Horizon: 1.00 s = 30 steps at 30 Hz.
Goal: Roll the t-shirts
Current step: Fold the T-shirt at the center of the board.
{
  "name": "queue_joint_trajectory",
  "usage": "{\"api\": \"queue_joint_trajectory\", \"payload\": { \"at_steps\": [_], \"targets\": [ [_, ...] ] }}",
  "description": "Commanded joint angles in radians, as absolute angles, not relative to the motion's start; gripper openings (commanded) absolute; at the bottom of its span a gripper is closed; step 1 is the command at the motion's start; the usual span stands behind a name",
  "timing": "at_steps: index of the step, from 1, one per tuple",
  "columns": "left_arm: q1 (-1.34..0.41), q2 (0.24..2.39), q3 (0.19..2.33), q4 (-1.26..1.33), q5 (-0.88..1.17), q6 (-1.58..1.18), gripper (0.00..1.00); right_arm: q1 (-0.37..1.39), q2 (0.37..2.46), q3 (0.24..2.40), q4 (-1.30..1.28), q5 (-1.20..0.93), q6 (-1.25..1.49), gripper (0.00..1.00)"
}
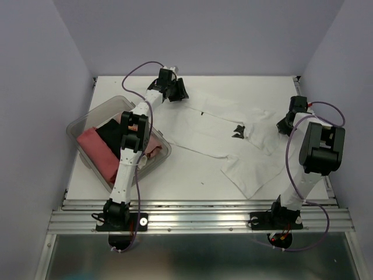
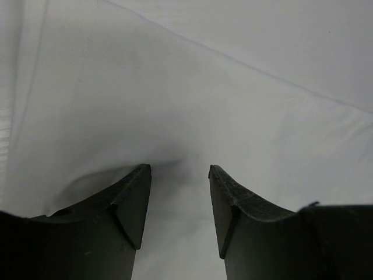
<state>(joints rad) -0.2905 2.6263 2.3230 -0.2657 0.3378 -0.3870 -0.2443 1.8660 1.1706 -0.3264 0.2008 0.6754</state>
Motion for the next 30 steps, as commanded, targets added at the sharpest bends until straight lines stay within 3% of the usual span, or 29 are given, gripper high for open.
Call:
{"api": "queue_joint_trajectory", "payload": {
  "at_steps": [1, 9, 14, 20, 30],
  "targets": [
    [-0.284, 2.623, 2.362, -0.258, 0.367, -0.403, 0.56, -0.275, 1.988, 1.253, -0.308, 0.333, 0.661, 0.01],
    [-0.305, 2.686, 2.460, -0.183, 0.403, -0.451, 0.56, -0.284, 2.169, 1.480, -0.311, 0.379, 0.595, 0.01],
    [-0.301, 2.666, 2.505, -0.205, 0.374, -0.420, 0.57, -0.284, 2.120, 1.526, -0.318, 0.333, 0.558, 0.06],
    [-0.302, 2.493, 2.450, -0.206, 0.324, -0.367, 0.57, -0.284, 1.921, 1.457, -0.305, 0.151, 0.571, 0.17],
    [-0.350, 2.253, 2.145, -0.304, 0.158, -0.293, 0.55, -0.210, 1.669, 1.143, -0.267, -0.043, 0.624, 0.19]
  ]
}}
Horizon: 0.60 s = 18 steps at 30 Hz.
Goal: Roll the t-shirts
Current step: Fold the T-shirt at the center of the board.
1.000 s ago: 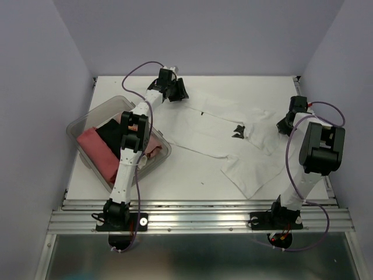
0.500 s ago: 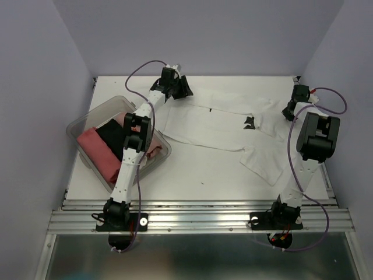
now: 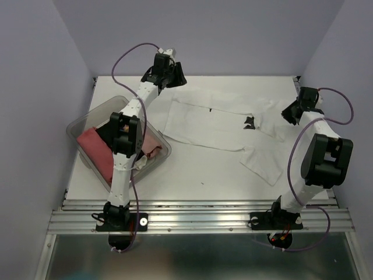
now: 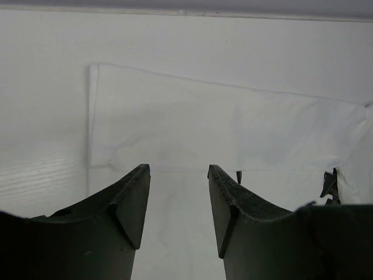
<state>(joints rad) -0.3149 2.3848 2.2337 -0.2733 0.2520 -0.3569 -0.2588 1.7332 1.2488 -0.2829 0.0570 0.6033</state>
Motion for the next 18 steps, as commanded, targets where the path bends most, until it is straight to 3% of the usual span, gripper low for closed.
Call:
{"api": "queue_joint_trajectory", "payload": {
  "at_steps": [1, 6, 18],
  "targets": [
    [-0.373, 2.249, 2.137, -0.331, 0.140, -0.284, 0.55, -0.190, 1.639, 1.122, -0.262, -0.052, 0.623, 0.19],
    [-0.440, 2.273, 2.128, -0.426, 0.016, -0.262, 0.52, -0.026, 1.580, 1.008, -0.290, -0.015, 0.627, 0.20],
    [-0.515, 2.370, 2.100, -0.477, -0.104, -0.305, 0.51, -0.017, 1.485, 0.904, -0.334, 0.147, 0.615, 0.24]
  ]
}}
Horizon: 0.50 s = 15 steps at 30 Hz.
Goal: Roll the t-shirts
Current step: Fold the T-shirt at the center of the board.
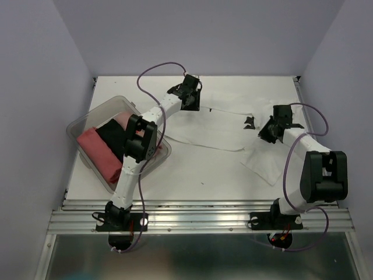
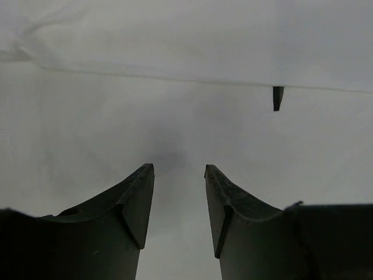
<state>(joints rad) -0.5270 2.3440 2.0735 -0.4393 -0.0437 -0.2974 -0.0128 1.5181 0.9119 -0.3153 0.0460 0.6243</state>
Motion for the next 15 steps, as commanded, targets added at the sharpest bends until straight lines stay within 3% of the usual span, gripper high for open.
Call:
{"api": "queue_joint_trajectory", "payload": {
  "at_steps": [1, 4, 5, 15],
  "targets": [
    [-0.515, 2.384, 2.114, -0.503, -0.107, -0.305, 0.51, -0.017, 1.486, 0.905, -0.347, 0.165, 0.609, 0.24],
    [-0.517, 2.434, 2.161, -0.535, -0.110, -0.302, 0.51, -0.017, 1.502, 0.908, -0.365, 0.222, 0.604, 0.26],
    [-0.517, 2.459, 2.184, -0.544, -0.113, -0.302, 0.51, -0.017, 1.508, 0.913, -0.367, 0.232, 0.604, 0.30],
    [-0.511, 2.623, 2.393, -0.586, -0.092, -0.298, 0.52, -0.017, 1.589, 0.948, -0.367, 0.213, 0.623, 0.31]
  ]
}}
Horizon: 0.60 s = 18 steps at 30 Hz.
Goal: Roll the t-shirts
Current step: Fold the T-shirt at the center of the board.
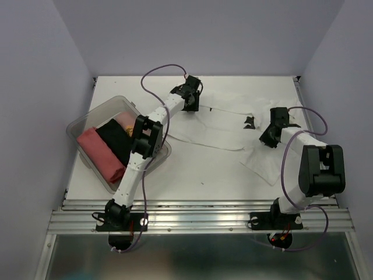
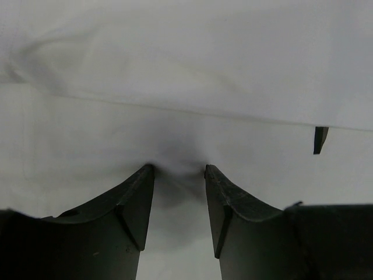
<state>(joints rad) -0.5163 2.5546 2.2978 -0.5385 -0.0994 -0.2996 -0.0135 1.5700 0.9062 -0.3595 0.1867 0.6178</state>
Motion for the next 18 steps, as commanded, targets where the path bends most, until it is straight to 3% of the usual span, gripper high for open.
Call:
{"api": "queue_joint_trajectory", "payload": {
  "at_steps": [1, 10, 18],
  "targets": [
    [-0.509, 2.637, 2.414, -0.581, -0.084, -0.296, 0.52, -0.017, 1.594, 0.951, -0.365, 0.213, 0.621, 0.31],
    [-0.466, 2.753, 2.569, -0.459, 0.038, -0.310, 0.53, -0.017, 1.612, 0.974, -0.368, 0.198, 0.624, 0.31],
    [-0.433, 2.659, 2.577, -0.423, -0.031, -0.252, 0.54, -0.026, 1.572, 0.979, -0.373, 0.141, 0.634, 0.33]
  ]
}}
